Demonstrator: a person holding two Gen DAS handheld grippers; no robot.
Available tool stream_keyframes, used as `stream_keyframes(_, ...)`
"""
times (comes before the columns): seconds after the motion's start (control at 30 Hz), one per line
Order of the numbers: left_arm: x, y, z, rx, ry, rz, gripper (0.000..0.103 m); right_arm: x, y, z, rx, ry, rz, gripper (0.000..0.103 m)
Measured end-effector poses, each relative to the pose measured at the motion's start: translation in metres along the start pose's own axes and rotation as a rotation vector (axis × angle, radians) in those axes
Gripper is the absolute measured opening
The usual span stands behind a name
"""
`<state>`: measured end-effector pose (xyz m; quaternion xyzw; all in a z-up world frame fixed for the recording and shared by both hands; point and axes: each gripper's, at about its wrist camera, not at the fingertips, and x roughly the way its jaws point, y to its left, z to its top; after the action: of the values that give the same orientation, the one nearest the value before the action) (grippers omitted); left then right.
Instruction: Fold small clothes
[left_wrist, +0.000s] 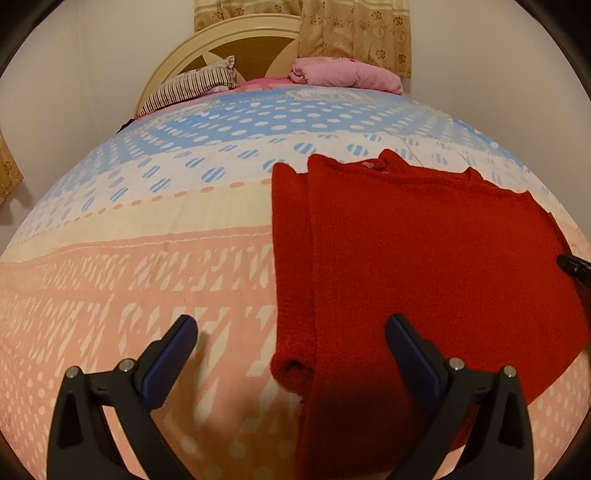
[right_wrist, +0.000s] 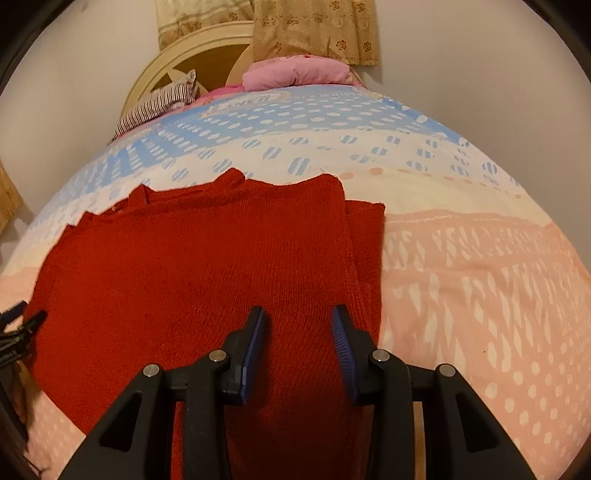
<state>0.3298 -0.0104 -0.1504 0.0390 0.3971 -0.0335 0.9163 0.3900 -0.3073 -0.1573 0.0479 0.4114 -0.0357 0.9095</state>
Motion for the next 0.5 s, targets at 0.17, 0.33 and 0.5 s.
stream_keyframes(0.17,0.001,0.005,-0.002,-0.047,0.02,-0.045,0.103,-0.009,0.007,-0.007,-0.022,0.0,-0.017,0.046)
stream_keyframes(0.33,-0.007,0.009,-0.007,-0.058,0.016,-0.05,0.103,-0.025,0.005,-0.015,-0.018,-0.015,0.023,0.051)
stream_keyframes(0.5,-0.019,0.007,-0.016,-0.022,0.011,-0.04,0.103,-0.038,0.011,-0.025,-0.064,-0.038,0.022,0.054)
